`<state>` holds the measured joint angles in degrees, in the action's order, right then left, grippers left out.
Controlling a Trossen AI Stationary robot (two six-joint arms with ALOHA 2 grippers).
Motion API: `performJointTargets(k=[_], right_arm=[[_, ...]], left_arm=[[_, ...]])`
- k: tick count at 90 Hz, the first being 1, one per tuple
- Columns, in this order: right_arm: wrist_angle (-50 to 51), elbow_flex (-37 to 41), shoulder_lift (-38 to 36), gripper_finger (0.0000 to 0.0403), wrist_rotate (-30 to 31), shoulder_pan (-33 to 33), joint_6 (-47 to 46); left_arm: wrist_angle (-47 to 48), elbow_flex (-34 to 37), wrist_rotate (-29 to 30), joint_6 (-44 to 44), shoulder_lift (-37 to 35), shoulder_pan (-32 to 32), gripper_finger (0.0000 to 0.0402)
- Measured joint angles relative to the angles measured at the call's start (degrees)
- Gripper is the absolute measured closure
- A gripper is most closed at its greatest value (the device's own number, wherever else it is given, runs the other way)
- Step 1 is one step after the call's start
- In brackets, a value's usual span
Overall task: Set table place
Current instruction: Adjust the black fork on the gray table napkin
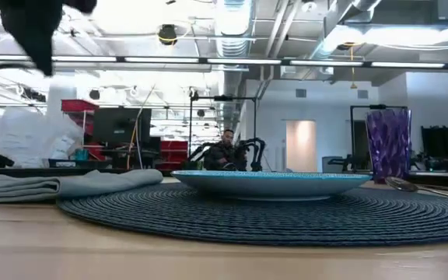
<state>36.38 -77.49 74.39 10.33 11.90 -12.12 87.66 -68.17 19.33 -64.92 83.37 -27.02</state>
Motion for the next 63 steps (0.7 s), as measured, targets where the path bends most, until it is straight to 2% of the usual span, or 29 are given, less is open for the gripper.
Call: performJointTargets(k=[5, 13, 27, 46, 63], right_arm=[[0.02, 0.00, 0.00, 0.0341, 0.00, 0.00, 0.02], [0.00, 0.00, 0.00, 0.0341, 0.00, 0.00, 0.11], [0.25, 0.00, 0.00, 0.0341, 0.02, 0.00, 0.13], [0.87, 0.00, -0.02, 0.0341, 0.02, 0.00, 0.11], [1.54, 0.00, -0.04, 0.0341, 0.02, 0.00, 0.11]], left_arm=[[2.80, -1.74, -0.05, 3.36, 5.03, 0.48, 0.0401], [1.06, -3.53, -0.18, 11.06, 11.39, 0.87, 0.0401], [2.10, -7.74, 1.79, 18.63, 21.61, 0.39, 0.0401], [2.29, -8.60, 5.07, 26.79, 28.82, 0.00, 0.0401], [2.34, -8.60, 8.20, 34.25, 31.30, -1.03, 0.0401]])
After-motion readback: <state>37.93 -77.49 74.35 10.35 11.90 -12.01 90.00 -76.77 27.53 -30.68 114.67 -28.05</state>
